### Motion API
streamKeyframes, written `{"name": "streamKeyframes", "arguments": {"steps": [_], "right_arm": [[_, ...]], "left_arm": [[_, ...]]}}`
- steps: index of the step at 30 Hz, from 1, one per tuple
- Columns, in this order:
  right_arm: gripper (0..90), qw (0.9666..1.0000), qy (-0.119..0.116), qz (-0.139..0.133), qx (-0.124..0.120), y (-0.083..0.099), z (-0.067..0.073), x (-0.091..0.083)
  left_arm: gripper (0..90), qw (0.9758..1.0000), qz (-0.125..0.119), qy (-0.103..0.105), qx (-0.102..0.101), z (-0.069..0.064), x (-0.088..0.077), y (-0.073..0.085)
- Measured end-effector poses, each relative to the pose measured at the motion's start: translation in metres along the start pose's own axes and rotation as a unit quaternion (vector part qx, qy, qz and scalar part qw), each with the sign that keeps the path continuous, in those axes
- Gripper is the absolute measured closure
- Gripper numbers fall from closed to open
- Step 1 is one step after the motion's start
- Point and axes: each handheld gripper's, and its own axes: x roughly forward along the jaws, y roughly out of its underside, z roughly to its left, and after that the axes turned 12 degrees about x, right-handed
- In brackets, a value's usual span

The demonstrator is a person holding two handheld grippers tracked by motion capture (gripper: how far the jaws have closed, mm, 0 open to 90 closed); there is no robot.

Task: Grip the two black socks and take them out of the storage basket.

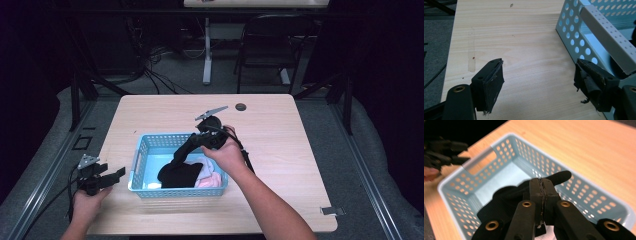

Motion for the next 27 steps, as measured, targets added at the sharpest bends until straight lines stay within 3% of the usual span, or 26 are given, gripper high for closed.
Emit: {"name": "streamKeyframes", "arguments": {"steps": [5, 15, 27], "right_arm": [[89.0, 0.9995, -0.011, -0.028, -0.001, -0.012, 0.004, -0.022], [89.1, 0.9978, -0.010, -0.062, -0.021, -0.023, 0.012, -0.055], [89.0, 0.9956, -0.003, -0.094, -0.005, -0.019, -0.003, -0.089]], "left_arm": [[23.6, 1.0000, 0.001, 0.000, -0.001, 0.000, 0.000, 0.000], [23.5, 1.0000, 0.001, 0.001, -0.002, 0.000, 0.000, 0.000], [23.5, 1.0000, -0.001, -0.002, -0.004, 0.001, -0.001, 0.001]]}}
